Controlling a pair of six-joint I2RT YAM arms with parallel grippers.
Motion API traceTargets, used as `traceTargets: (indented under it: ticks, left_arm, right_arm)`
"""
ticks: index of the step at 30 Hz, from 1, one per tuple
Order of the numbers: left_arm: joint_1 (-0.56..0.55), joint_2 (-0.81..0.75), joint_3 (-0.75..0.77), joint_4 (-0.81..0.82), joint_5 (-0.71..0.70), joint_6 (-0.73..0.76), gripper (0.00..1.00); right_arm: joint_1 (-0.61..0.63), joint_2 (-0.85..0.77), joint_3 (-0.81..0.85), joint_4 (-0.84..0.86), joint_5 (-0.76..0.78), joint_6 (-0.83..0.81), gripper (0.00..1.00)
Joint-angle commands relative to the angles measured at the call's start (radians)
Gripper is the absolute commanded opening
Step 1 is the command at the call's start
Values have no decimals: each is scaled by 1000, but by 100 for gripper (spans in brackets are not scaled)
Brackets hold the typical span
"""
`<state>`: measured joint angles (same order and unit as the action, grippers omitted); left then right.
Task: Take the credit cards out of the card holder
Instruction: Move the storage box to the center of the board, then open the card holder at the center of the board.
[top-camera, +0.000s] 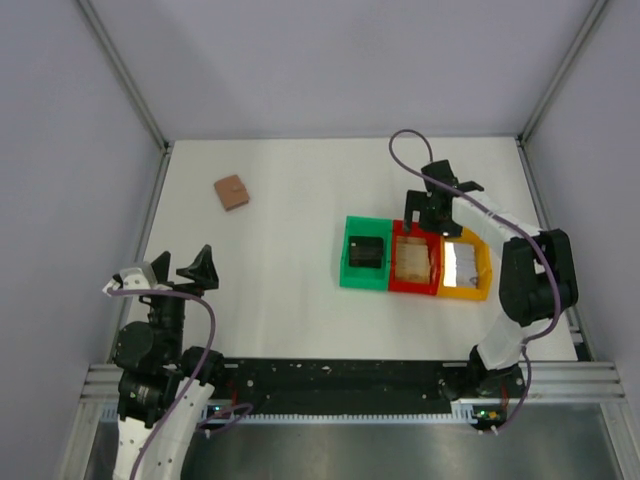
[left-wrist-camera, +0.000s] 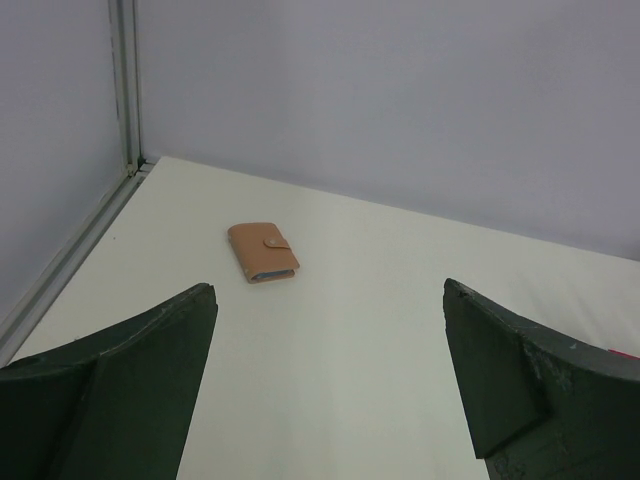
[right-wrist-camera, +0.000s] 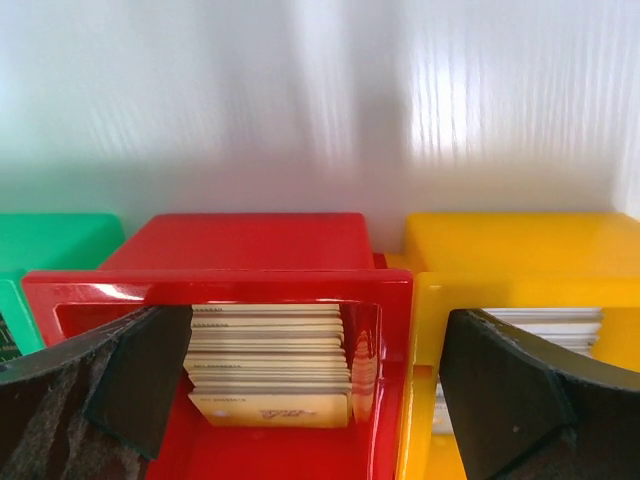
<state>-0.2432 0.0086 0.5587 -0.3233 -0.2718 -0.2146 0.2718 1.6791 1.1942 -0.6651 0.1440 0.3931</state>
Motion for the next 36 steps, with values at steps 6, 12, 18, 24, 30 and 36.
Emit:
traceTargets:
  ticks: [6,12,18,24,30,36]
  left_arm:
    - [-2,-153,-5,13,-6,3,98]
    - [-2,-144,-6,12,-3,4,98]
    - [-2,-127,-3,9,-1,6,98]
    - [-1,-81,7,-2,13,-5,98]
    - [-2,-9,12,-2,62,-35,98]
    - [-1,218,62,-16,131,-144,99]
  right_arm:
    - [-2,122,171,174,-6,-57,98]
    - [-2,180,234,214,-6,-65,98]
    - [-2,254,347,210,-32,-114,98]
    - [-2,257,404,206,-46,-169,98]
    - [1,223,464,184,-64,-211,98]
    - [14,-31,374,137,-98,-142,99]
